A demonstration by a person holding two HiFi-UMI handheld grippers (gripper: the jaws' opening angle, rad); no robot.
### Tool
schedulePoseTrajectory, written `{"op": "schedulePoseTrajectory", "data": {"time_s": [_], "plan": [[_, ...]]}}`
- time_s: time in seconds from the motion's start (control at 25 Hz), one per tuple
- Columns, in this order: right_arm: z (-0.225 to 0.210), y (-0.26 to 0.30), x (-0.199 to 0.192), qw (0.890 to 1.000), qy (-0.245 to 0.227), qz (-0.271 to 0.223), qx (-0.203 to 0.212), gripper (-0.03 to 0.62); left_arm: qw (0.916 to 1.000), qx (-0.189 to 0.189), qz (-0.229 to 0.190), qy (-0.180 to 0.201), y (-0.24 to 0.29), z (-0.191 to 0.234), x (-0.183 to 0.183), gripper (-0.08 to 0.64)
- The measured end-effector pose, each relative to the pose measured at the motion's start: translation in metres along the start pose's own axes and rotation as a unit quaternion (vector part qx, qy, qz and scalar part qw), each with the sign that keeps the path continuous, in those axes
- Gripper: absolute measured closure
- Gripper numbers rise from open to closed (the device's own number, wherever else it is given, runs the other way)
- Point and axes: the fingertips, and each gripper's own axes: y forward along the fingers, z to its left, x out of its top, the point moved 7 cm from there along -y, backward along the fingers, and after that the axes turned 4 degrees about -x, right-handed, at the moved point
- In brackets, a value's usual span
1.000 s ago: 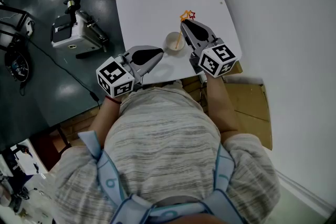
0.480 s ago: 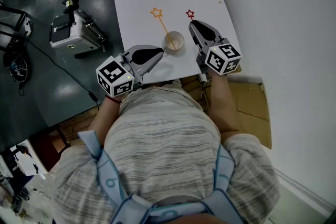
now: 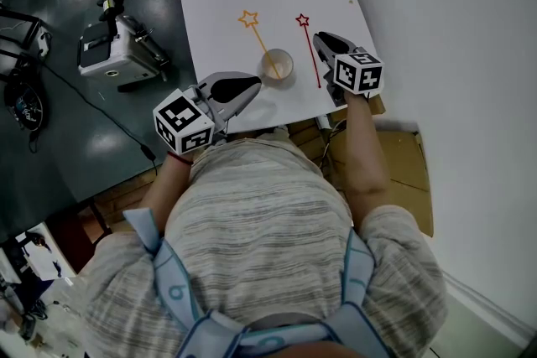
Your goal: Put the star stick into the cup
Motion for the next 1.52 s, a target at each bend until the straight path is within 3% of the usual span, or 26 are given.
{"op": "schedulePoseTrajectory", "data": {"time_s": [0.28, 0.48, 0.8, 1.12, 1.52], "plan": [[-0.037, 0.043, -0.047, 0.991, 0.015, 0.128, -0.022, 0.569, 1.0000, 0.001, 0.005, -0.003, 0.000, 0.001, -0.003, 0.540], [-0.046, 0.062, -0.054, 0.986, 0.030, 0.158, -0.035, 0.569, 1.0000, 0.004, 0.006, -0.006, 0.000, 0.005, -0.003, 0.540], [-0.046, 0.084, -0.061, 0.975, 0.012, 0.216, -0.053, 0.535, 0.9999, 0.005, 0.004, -0.010, 0.001, 0.011, -0.003, 0.540], [-0.047, 0.088, -0.062, 0.967, -0.023, 0.244, -0.074, 0.537, 0.9999, 0.004, -0.002, -0.014, 0.003, 0.016, -0.003, 0.540], [-0.049, 0.089, -0.063, 0.967, -0.004, 0.242, -0.081, 0.571, 0.9999, 0.005, -0.001, -0.016, 0.004, 0.019, -0.005, 0.540]]}}
